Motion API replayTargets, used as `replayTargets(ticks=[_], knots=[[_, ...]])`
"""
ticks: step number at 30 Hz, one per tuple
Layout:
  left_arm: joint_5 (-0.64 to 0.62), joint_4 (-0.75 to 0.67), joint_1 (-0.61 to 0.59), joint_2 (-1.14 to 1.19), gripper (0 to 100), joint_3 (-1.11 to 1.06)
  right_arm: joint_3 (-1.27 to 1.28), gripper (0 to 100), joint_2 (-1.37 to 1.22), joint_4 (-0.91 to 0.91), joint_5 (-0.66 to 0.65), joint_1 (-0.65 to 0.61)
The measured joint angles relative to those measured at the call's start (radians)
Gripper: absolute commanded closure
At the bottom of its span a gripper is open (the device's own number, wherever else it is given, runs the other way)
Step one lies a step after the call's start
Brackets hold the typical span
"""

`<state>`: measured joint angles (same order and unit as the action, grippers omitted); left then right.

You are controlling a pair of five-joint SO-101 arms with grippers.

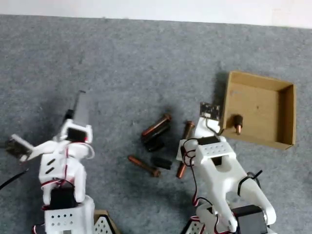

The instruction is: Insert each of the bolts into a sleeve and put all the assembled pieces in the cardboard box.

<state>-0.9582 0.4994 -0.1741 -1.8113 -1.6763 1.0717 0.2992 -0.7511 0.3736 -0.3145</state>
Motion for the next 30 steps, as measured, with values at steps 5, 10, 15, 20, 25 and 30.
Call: replayTargets(ticks=[5,10,15,20,25,30], knots=[[0.107,0.124,0.127,0.000,72,0.018,0.000,99.4,0.000,0.000,0.000,0.000],[0.206,0.253,0.249,0.031,72,0.035,0.000,99.4,0.000,0.000,0.000,0.000],[0.255,0.253,0.342,0.222,72,0.081,0.000,99.4,0.000,0.000,0.000,0.000],[0.255,0.253,0.358,0.529,72,0.216,0.000,99.4,0.000,0.000,0.000,0.000],[0.269,0.253,0.359,0.707,72,0.330,0.000,99.4,0.000,0.000,0.000,0.000],[0.439,0.253,0.387,0.761,72,0.345,0.000,99.4,0.000,0.000,0.000,0.000]])
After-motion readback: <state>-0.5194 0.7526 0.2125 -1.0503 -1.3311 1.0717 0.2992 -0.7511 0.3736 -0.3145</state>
